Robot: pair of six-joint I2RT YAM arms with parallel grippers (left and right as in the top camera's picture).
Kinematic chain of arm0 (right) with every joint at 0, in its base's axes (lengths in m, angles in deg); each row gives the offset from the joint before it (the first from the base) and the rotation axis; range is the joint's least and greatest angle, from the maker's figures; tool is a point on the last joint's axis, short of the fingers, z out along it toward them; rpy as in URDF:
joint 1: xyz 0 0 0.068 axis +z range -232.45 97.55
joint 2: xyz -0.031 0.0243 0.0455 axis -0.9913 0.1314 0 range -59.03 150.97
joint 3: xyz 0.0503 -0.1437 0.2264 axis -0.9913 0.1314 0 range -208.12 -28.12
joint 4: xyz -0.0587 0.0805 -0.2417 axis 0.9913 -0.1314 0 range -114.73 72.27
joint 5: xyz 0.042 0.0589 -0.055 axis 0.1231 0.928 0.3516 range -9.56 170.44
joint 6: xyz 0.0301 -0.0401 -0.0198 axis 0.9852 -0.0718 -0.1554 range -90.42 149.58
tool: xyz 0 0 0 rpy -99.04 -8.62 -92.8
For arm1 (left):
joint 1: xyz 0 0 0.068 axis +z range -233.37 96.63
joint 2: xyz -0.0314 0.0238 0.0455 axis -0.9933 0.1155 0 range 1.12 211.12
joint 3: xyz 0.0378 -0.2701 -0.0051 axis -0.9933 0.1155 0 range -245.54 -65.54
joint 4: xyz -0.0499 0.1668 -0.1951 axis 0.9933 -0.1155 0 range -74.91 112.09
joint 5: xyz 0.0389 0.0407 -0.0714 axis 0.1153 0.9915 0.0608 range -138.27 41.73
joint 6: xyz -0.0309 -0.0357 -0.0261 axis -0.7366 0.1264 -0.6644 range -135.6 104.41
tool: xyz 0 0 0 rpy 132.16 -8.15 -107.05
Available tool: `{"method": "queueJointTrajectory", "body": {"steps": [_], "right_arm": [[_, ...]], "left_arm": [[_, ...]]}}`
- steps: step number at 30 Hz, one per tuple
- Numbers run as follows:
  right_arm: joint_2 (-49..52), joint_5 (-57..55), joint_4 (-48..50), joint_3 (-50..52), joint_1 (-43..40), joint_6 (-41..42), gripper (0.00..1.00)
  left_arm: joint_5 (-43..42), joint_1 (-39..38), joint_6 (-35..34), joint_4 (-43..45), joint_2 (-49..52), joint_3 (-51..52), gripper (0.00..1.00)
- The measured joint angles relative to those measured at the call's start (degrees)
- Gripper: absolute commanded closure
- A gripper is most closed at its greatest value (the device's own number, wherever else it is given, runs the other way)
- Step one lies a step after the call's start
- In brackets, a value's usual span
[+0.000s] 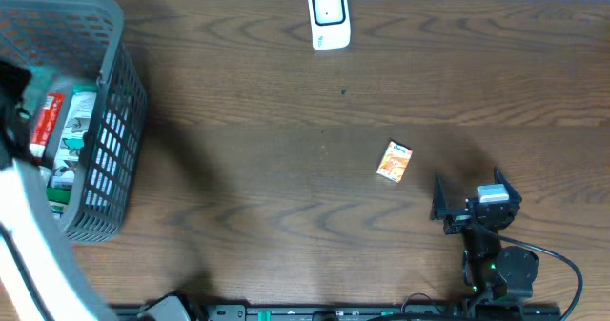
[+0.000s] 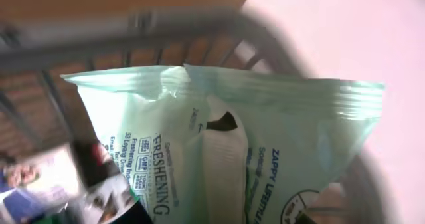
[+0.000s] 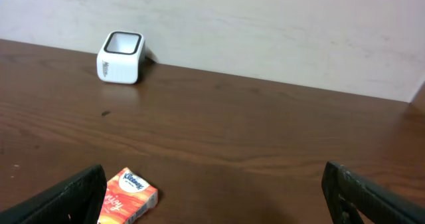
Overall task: Scan the item barcode
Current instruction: 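Carry the wipes pack toward the white scanner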
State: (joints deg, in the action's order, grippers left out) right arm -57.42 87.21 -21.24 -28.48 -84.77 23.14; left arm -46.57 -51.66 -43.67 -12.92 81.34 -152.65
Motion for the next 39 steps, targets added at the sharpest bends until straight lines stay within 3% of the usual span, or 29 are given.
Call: {"method": "queueJointTrajectory", "body": {"steps": [7,13,17,26,39], "right_arm": [[0.0,0.0,0.0,0.0,0.0,0.0,0.01],[0.0,0.0,0.0,0.0,0.0,0.0,0.01],[0.0,0.0,0.0,0.0,0.0,0.0,0.01],[0.0,0.0,0.0,0.0,0.0,0.0,0.01],[0.0,0.0,0.0,0.0,0.0,0.0,0.01]], "left_arm": [[-2.1,-8.3,0.0,-2.9,-12.7,-0.1,0.72],[-6.0,-27.6,-0.1,-10.8,-11.9,-0.3,0.72],[-7.3,-41.6,-0.1,-14.2,-5.1,-0.2,0.72],[-7.7,-62.6,0.0,-14.2,18.6,-0.1,0.72],[-4.3,-75.2,0.0,-5.4,39.9,0.2,0.72]]}}
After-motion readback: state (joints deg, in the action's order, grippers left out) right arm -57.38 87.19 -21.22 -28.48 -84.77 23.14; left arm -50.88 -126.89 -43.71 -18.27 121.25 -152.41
